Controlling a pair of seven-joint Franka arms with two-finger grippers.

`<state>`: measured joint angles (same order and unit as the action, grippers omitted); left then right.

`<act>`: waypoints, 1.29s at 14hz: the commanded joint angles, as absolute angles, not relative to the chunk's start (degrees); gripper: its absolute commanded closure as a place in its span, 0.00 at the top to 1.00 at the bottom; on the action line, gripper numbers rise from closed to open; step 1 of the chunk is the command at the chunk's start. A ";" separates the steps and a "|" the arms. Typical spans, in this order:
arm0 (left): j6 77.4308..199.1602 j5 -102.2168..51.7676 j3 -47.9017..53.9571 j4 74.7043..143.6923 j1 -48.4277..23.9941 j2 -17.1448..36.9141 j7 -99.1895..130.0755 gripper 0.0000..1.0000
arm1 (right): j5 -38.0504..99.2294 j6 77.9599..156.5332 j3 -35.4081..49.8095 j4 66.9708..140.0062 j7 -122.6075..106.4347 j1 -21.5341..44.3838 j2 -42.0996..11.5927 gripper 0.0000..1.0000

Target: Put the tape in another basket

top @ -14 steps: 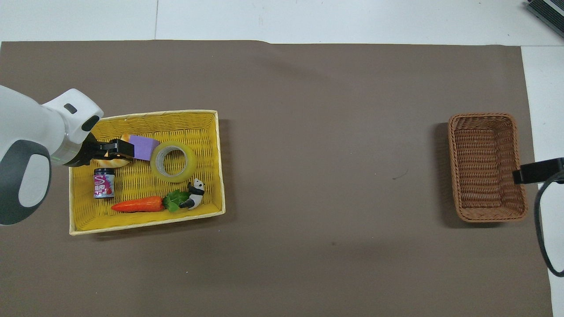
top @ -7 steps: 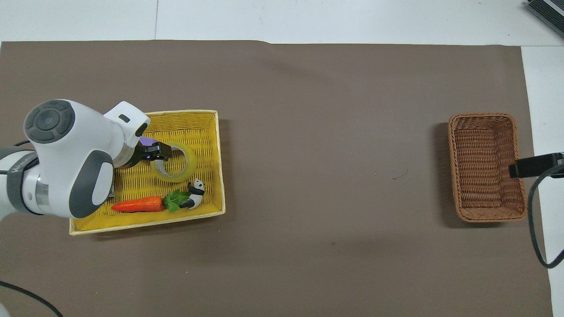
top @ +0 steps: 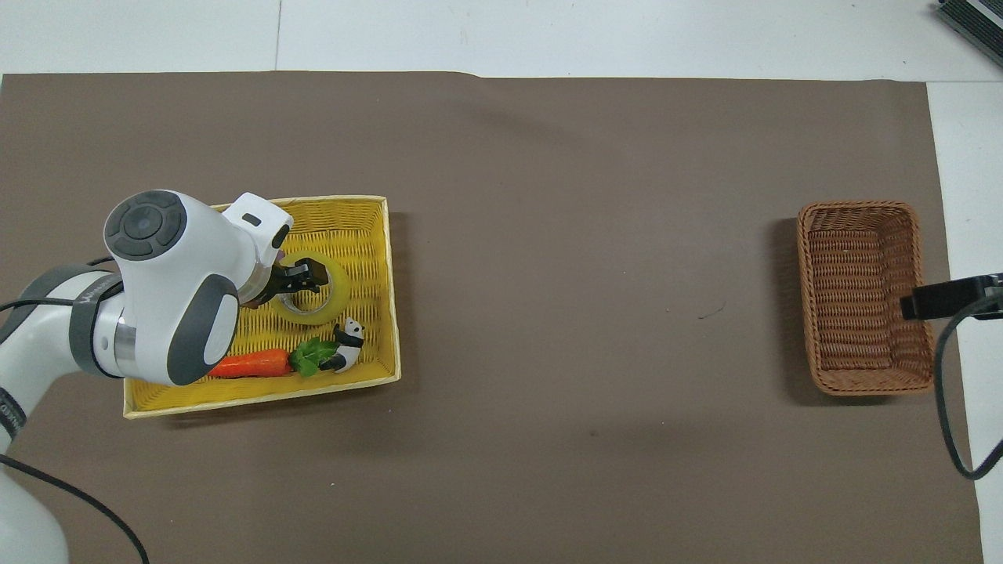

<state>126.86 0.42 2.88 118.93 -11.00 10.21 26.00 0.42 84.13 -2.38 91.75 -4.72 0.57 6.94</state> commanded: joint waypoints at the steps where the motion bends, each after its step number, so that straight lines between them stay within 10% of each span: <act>1: 131.47 0.70 2.20 121.55 -11.60 11.68 26.81 0.65 | 0.97 85.08 -2.28 93.87 -8.34 -0.17 8.61 1.00; 2: 131.75 0.70 2.20 121.55 -11.60 12.30 26.89 0.22 | 0.97 84.99 -2.37 93.87 -9.39 -0.18 8.61 1.00; 3: 131.66 0.70 2.20 121.20 -11.69 12.65 27.07 0.00 | 0.97 84.90 -2.37 93.87 -10.01 -0.18 8.61 1.00; 18: 105.47 -0.44 2.11 103.36 -11.60 7.57 26.98 0.00 | 11.50 84.46 -2.20 97.37 -9.05 0.70 9.14 1.00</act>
